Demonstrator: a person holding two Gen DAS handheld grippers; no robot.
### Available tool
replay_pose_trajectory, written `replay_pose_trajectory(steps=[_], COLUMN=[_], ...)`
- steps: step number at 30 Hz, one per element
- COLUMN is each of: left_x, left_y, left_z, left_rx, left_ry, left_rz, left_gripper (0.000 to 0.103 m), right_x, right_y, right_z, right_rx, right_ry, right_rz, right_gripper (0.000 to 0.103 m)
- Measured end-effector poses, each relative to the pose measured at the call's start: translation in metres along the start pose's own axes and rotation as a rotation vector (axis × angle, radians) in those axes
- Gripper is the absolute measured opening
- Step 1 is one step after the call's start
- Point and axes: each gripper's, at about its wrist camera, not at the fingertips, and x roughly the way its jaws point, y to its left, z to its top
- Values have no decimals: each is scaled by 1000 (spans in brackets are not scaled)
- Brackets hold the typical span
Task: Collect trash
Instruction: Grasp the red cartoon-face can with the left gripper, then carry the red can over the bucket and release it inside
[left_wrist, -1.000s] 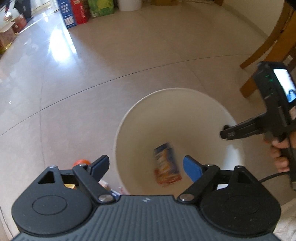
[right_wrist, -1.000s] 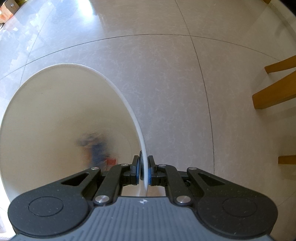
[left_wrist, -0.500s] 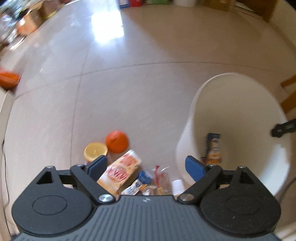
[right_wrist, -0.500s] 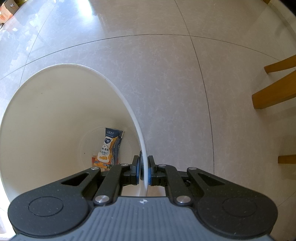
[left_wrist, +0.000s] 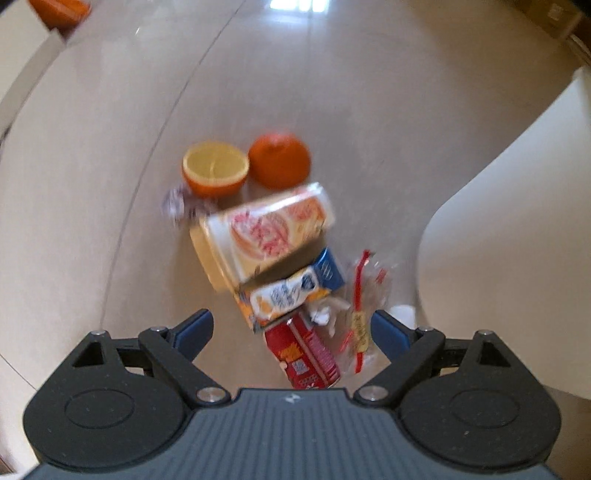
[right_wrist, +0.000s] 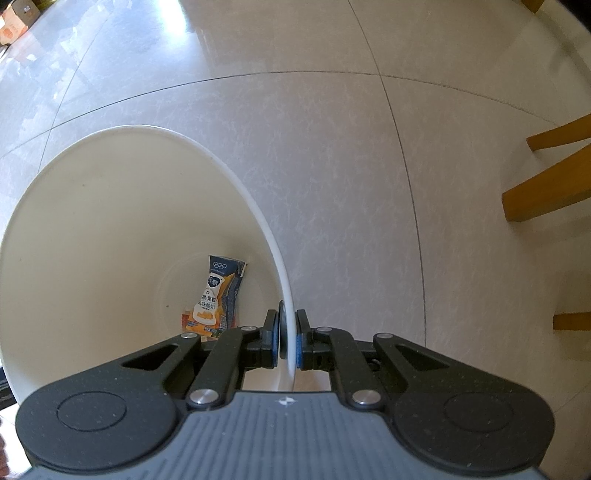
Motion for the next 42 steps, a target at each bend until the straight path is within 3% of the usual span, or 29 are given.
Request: replay_pose_trajectory(steps=[10,18,20,22,25,34,42], left_x=[90,119,126,133,138,132,123], left_y=[29,37,35,33,29,22,4], left_z=[-36,-58,-60,-62,-64,-60,-40], left_rx=[-224,-347,-351,-356,-356,-287,-152], left_ry=[116,138,151,167,164,139,190], left_rz=[-32,-94,-91,-95,-83,-39,-15], left_gripper=[89,84,80,67,57,52,52], right_x=[-1,-2,-2,-2,-2,0,-1], right_y=[1,1,2,3,5,3,4], right_z=[-1,-2,-2,-3,-3,-2,-1], right_rx=[0,0,0,-5,-6,2,-2], right_ry=[-6,-10,-12,-15,-16,-10,-10], right_rz=[-3,-5,-7,-12,-13,-10,-15], right_gripper=[11,11,11,11,11,11,11])
